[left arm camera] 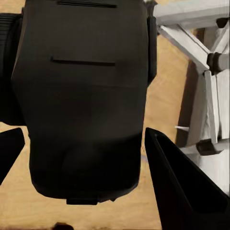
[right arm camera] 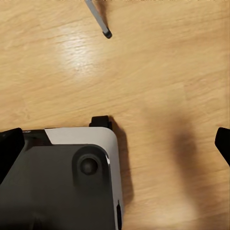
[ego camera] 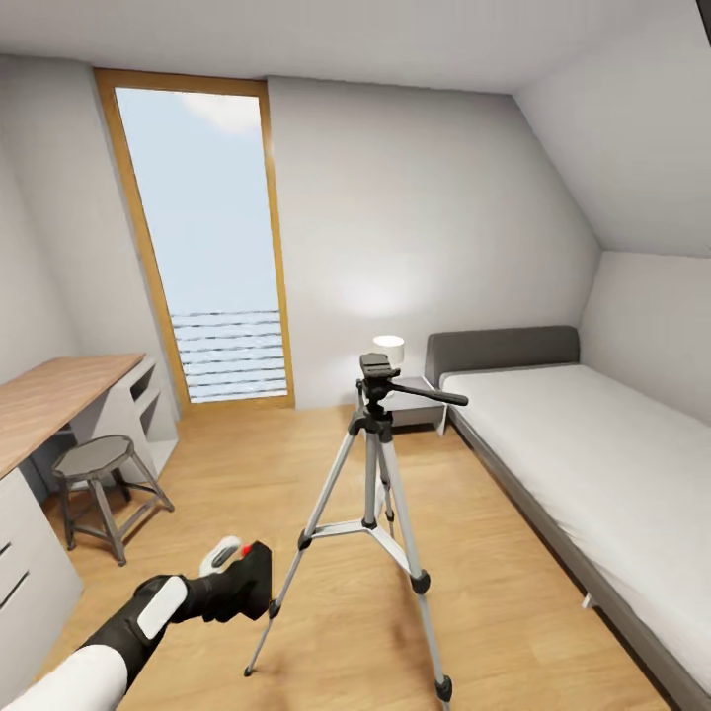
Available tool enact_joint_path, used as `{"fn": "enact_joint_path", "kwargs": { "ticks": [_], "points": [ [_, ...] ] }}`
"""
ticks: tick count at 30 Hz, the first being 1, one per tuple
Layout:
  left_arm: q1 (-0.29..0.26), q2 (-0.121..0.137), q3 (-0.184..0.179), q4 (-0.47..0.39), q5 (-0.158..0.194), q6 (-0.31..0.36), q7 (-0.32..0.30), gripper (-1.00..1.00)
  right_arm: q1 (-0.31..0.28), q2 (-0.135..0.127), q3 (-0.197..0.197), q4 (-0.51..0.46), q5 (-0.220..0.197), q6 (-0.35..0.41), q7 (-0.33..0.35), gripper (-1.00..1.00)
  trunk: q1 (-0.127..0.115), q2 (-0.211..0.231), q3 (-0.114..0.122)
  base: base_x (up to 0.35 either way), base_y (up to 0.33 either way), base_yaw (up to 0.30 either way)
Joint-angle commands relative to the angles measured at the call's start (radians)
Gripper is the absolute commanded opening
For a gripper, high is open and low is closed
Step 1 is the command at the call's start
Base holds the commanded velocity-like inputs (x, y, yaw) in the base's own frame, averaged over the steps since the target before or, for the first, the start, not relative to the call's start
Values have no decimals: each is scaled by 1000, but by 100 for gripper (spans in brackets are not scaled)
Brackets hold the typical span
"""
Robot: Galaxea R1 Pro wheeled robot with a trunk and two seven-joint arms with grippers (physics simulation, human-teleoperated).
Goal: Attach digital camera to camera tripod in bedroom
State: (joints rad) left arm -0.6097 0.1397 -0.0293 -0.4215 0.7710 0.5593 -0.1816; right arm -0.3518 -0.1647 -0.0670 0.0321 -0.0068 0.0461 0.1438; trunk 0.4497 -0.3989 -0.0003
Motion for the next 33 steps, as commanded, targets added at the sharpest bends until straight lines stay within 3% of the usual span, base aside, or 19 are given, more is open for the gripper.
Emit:
{"fn": "enact_joint_path", "kwargs": {
  "ticks": [1, 4, 9, 18, 33],
  "points": [
    [-1, 2, -1, 24, 18, -18, -3, -100, -1, -1, -7, 2, -1, 2, 3, 100, 0, -1, 0, 0, 0, -7],
    [-1, 6, -2, 145, 17, -131, -4, -100, -1, -2, -7, 2, -1, 2, 5, 100, 0, -1, 0, 0, 0, -3],
    [-1, 8, -3, 253, 16, -239, -6, -100, 0, -2, -7, 2, -1, 3, 6, 100, 0, -1, 0, 0, 0, -1],
    [-1, 8, -4, 273, 14, -255, -5, -100, -1, -3, -7, 2, -1, 4, 5, 100, 0, -1, 0, 1, -2, 0],
    [-1, 8, -3, 274, 23, -251, -1, -100, 0, 8, -7, 2, -1, 15, 4, 100, 0, -1, 0, 88, -251, 0]
  ]
}}
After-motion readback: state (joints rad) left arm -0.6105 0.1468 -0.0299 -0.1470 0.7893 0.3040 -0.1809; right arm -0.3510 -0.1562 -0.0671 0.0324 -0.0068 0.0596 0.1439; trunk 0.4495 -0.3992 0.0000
